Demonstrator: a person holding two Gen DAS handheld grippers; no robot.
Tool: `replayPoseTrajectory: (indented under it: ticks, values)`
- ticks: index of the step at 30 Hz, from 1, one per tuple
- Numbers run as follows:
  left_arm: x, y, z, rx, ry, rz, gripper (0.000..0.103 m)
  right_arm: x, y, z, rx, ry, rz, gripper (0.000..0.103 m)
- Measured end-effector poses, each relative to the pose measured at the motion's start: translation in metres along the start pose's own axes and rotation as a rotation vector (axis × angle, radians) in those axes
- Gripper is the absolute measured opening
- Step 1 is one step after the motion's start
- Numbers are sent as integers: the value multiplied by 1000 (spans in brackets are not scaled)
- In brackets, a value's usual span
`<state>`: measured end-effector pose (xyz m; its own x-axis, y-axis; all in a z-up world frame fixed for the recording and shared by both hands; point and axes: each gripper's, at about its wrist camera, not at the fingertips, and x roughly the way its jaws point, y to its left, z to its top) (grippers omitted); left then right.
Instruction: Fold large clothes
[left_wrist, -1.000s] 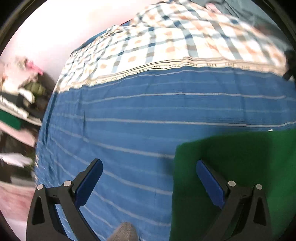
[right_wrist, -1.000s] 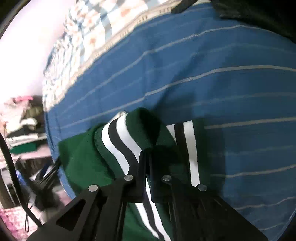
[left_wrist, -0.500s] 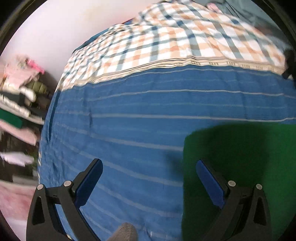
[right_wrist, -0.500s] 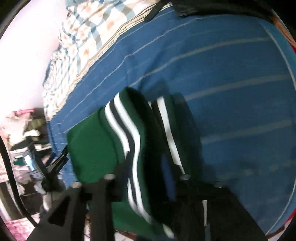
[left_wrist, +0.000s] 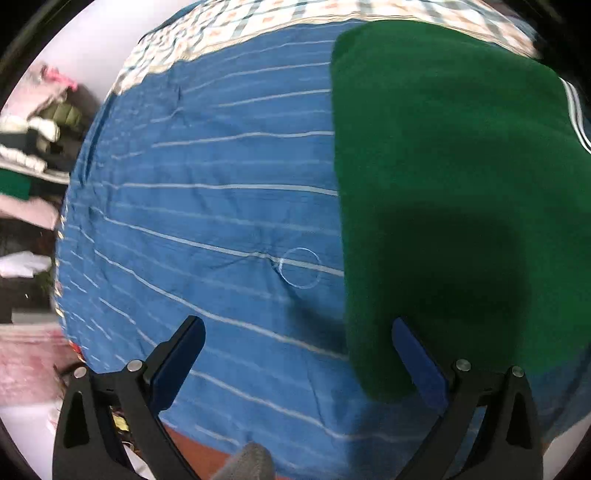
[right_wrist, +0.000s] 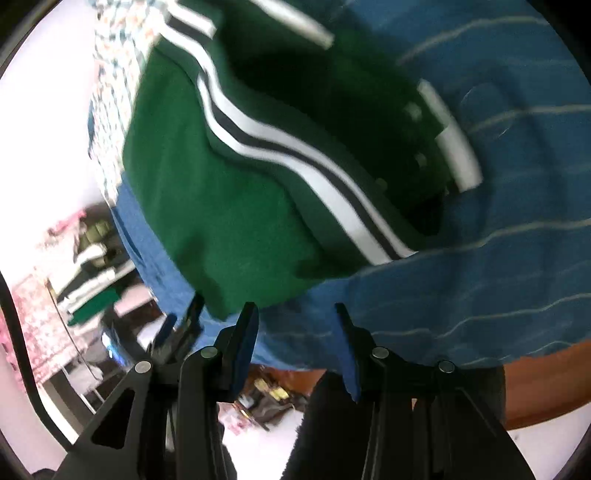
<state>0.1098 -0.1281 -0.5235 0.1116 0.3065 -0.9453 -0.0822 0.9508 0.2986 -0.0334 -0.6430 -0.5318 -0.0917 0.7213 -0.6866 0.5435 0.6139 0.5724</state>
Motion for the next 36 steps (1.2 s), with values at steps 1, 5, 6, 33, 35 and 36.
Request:
replayPoseTrajectory:
  ticks: [1,5,6,33,35,36]
  values:
    - [1,3,2,2,-4,-6,103,9,7,-2,-13,5,9,43]
    - [-7,-3,-4,59,-45,6,103,13,25,-1,-118,-45,17,43]
    - [-8,-5,-5,66,-54,2,103,16,29,3,-157,-85,-38,42]
    - [-24,-35,61,20,-51,3,103,-10,39,61,-238,-297,-431,3]
    - [-25,-38,65,27,-56,2,103,-24,43,66,-249,-314,-377,10]
    - [-25,-39,67,30,-58,-1,103,-35,41,70,-257,-329,-351,28]
